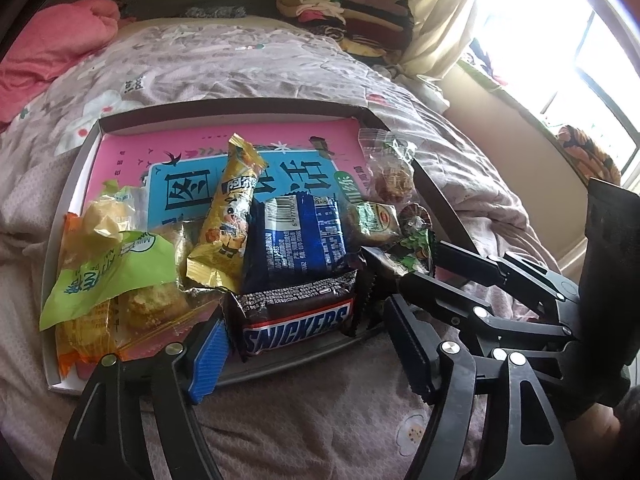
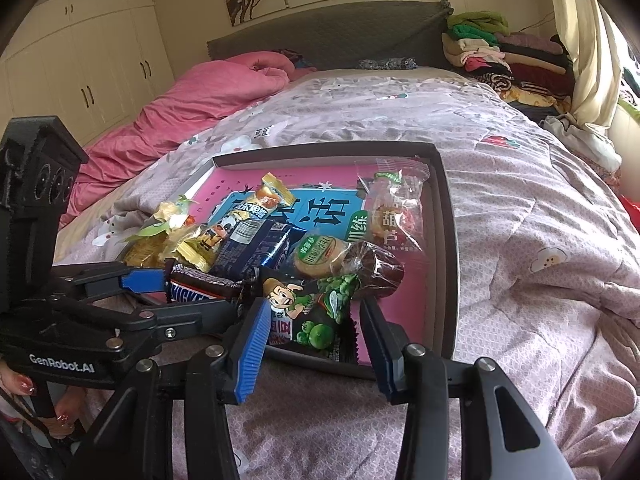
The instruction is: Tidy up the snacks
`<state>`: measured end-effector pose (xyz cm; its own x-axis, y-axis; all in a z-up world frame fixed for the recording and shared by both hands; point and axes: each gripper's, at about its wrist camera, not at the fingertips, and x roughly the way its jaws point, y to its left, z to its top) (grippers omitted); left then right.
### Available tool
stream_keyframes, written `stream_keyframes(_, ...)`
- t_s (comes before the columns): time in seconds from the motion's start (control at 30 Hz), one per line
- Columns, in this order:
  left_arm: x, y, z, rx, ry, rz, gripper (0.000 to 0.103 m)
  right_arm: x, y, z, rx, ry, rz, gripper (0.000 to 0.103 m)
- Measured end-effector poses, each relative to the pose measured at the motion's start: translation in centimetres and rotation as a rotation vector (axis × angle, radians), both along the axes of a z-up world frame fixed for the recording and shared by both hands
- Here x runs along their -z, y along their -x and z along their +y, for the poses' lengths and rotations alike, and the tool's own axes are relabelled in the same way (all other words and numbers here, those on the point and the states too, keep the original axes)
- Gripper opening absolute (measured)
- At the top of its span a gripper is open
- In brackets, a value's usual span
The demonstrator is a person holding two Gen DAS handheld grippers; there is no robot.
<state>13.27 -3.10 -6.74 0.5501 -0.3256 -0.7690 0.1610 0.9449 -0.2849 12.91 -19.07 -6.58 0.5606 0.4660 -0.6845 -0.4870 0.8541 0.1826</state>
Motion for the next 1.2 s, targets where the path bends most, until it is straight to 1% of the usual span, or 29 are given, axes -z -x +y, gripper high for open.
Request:
stream_keyframes(0.43,-0.5,0.9,-0.3,0.02,-0.003,0.001,0.077,-0.1,0.0,-0.6,0.028,0.009,-0.003,0.049)
stream_keyframes(0.8,-2.0,2.1,-0.1,0.015,-0.016,-0.035,0.078,-0.5,0.1,-1.4,0.069,-0.002,-0.008,0.052)
stream_keyframes(1.0,-2.9,2.7,-0.2,0.017,-0.028,-0.063,0.078,-1.0,0.2,-2.1,0.102,-0.02,-0.023,0.058)
stream_keyframes(1.1,-3.6,3.1,0.1,-0.004,-0.042,-0.092,0.078,-1.8,0.6,-2.4,0.119,-0.036,-0.059,0.059)
stream_keyframes(1.17,-3.9,3.3,0.2,-0.013,-0.045,-0.107,0.078,-2.8,1.3,-2.7,0.119,-0.062,-0.108,0.063)
stream_keyframes(1.2,-4.2,3.4,0.3,-0.017,-0.05,-0.113,0.078,-3.4,1.7,-2.8,0.121,-0.072,-0.134,0.069)
